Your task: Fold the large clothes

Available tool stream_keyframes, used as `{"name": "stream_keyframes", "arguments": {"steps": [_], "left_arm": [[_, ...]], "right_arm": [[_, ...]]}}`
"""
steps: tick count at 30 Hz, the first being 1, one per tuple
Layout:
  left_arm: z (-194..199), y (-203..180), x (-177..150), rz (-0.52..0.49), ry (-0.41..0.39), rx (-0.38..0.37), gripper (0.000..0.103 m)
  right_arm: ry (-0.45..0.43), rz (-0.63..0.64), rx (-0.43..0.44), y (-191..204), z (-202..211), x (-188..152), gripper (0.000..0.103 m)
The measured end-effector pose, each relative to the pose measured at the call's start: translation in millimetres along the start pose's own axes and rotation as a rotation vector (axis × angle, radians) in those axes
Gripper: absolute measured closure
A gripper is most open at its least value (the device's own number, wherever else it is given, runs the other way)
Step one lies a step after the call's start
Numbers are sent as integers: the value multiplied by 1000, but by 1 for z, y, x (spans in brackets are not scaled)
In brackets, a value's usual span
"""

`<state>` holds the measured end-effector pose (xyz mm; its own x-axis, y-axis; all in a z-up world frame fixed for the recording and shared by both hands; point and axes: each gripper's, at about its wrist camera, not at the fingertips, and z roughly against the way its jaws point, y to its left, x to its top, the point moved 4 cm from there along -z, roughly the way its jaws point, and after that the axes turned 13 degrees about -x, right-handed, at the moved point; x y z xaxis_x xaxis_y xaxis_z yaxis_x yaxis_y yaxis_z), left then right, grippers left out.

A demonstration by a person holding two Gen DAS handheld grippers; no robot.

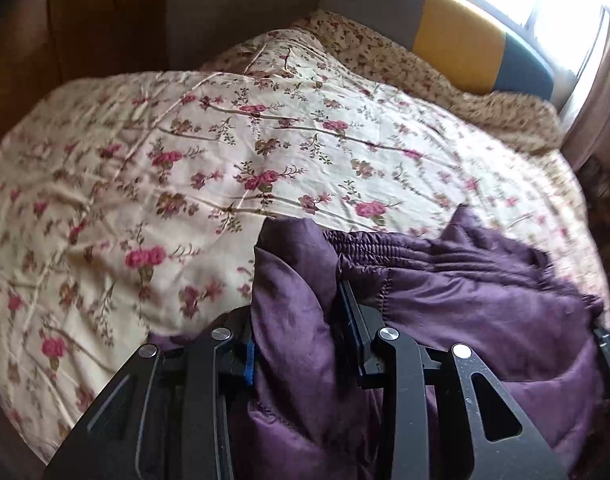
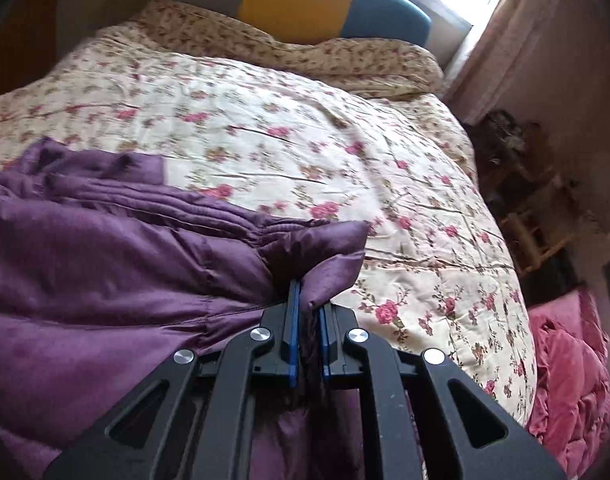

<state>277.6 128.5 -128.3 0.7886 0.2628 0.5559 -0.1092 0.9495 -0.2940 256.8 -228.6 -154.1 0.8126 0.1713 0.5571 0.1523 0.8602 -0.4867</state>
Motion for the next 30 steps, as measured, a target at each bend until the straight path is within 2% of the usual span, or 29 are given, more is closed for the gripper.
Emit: {"name": "stream_keyframes", "arguments": {"steps": [1,5,9,15,18,20,22,25,30], "left_arm": [[-7,-2,0,-32,-5,38,70],[-24,-3,-3,-80,-23,88,66],[-33,5,-4,-43,-49,69,59],[-34,4,-5,-38,-64,69,58],[-26,6,-3,-18,-62,72,47],[-15,8,-2,-3,-79,59,37],[3,3,-3,-20,-124,44,37],[29,-10,-6,-43,-178,2,37],[49,-40,-20,-80,-208,-95,37]], "right_arm": [[1,-2,-6,1,-4,-1,96],[28,-25,-3,6,-27,-5,95],[33,-79,15,8,-41,-11,96],[31,-74,11,7,-39,-8,95],[32,-44,-27,8,-31,-6,93],[28,-60,-42,4,-23,-5,85],[15,-80,-45,-1,-12,-4,64],[-23,-101,-27,-3,14,0,60],[-90,-125,92,22,68,4,55]]}}
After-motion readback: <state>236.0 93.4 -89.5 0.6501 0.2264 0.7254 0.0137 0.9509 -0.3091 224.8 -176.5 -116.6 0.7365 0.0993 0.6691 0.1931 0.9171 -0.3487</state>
